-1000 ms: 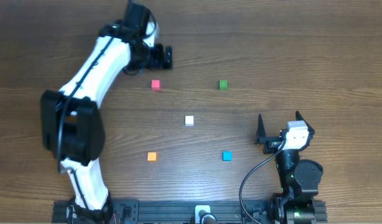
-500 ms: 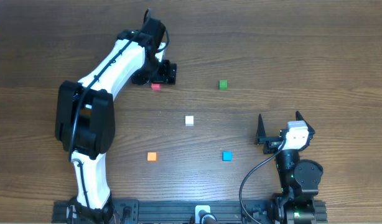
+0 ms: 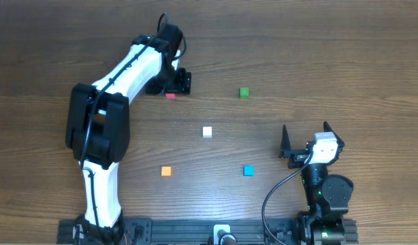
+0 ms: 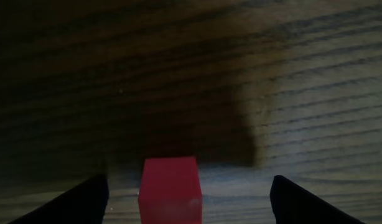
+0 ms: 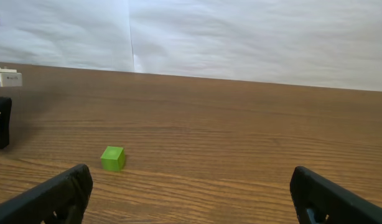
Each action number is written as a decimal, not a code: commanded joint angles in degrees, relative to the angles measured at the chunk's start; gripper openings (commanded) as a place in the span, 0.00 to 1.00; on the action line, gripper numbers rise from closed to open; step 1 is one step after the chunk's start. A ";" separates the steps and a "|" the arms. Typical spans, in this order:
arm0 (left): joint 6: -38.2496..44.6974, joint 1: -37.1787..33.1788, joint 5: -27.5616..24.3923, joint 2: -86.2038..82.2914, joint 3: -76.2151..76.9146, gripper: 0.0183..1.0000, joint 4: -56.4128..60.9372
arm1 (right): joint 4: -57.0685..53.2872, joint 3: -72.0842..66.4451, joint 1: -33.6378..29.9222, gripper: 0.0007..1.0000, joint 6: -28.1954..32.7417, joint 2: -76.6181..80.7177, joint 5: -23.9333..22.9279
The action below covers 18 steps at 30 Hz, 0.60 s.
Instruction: Stack Cubes
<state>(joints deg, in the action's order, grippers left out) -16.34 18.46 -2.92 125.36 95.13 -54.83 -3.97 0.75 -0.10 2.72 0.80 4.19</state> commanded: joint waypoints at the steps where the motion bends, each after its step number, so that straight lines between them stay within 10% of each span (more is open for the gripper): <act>1: -1.09 -0.24 0.90 1.22 -0.37 0.82 0.15 | 0.11 -0.46 0.31 0.99 -0.52 -0.39 0.26; 18: -2.19 -0.24 0.94 2.27 -0.37 0.43 0.15 | 0.09 -0.46 0.31 0.99 -0.52 -0.39 0.28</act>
<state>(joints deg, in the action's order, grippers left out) -18.06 18.46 -2.52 126.13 95.13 -54.83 -3.95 0.75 -0.10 2.74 0.80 4.19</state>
